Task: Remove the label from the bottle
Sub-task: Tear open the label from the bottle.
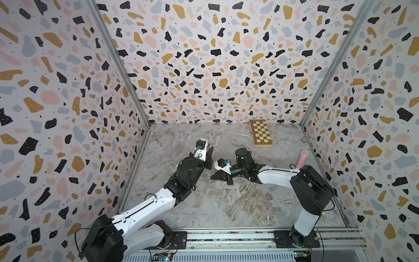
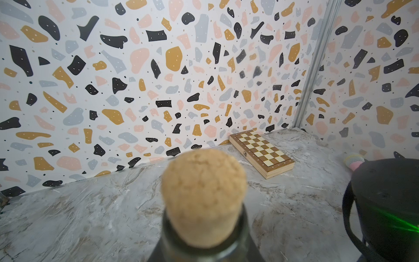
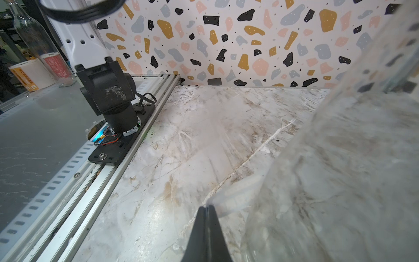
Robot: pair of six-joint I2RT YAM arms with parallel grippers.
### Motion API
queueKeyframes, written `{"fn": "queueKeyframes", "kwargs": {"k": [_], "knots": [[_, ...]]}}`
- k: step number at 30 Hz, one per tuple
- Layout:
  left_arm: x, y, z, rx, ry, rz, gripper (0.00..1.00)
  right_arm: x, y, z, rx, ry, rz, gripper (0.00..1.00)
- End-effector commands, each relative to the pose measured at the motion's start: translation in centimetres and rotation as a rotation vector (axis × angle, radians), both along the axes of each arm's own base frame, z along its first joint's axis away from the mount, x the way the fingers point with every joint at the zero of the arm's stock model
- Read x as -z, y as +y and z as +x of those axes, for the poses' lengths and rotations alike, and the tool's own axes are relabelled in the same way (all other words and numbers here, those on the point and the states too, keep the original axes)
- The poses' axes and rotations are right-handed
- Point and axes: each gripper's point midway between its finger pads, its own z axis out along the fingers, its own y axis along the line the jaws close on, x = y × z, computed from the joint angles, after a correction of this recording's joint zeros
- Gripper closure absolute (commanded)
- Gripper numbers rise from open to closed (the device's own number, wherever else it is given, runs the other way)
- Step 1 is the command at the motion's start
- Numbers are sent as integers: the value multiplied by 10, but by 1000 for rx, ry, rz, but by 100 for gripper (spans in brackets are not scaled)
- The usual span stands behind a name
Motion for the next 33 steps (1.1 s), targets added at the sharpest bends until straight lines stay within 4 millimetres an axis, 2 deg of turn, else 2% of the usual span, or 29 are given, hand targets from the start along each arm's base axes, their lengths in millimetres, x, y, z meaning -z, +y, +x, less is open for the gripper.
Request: {"fn": "queueKeyframes", "kwargs": {"k": [1,33], "knots": [[-24,0,-1,-1,-82,-56,100,-29,4,-7,-41,-42,49,100],[-24,0,-2,2,-83,-58,100,-29,7,-12,-60,-41,42,100]]}}
